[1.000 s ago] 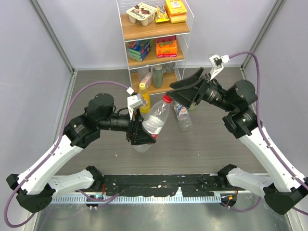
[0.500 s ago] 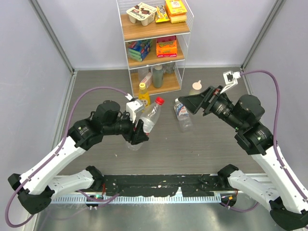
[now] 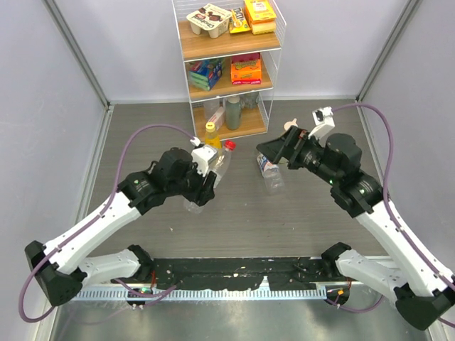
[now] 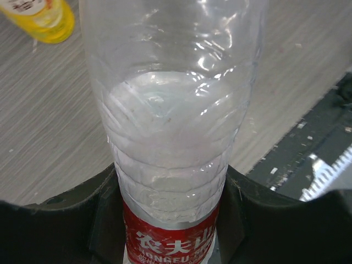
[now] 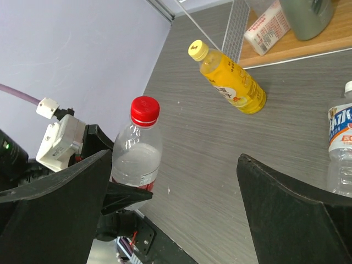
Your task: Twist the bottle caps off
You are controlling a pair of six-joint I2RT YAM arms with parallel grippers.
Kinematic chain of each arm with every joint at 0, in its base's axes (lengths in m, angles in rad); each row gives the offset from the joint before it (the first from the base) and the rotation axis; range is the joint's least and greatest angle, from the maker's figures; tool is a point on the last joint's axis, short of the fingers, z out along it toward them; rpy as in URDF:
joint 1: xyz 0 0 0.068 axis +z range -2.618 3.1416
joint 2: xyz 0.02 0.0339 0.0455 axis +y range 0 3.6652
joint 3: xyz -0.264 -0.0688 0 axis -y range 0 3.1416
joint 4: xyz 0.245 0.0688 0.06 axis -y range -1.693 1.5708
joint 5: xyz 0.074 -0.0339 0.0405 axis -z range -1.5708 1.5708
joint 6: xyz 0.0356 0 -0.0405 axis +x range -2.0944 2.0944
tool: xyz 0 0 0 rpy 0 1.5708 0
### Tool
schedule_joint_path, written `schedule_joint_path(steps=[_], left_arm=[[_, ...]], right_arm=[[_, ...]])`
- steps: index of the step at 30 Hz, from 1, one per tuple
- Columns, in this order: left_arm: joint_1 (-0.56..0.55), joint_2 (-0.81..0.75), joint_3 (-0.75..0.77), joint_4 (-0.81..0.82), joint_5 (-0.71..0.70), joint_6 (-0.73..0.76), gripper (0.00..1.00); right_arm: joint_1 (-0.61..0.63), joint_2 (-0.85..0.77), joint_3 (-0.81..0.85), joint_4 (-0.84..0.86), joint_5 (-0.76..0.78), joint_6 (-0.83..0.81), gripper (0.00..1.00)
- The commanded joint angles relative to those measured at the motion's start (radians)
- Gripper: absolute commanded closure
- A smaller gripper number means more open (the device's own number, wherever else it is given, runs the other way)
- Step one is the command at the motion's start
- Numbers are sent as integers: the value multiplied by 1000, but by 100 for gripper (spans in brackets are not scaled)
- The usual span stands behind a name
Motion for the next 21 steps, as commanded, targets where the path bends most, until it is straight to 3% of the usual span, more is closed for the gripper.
schedule_joint_path(steps=[1,11,21], left_arm=[[-4,72,24,25,-191,23,100],[-4,135,143,-21,-282,36,100],[-4,92,48,4,-336,15,100]], right_arm=[[5,104,89,71,10,-12,0],[2,290,45,307,-96,49,0],[0,374,46,436,-189,113,9]])
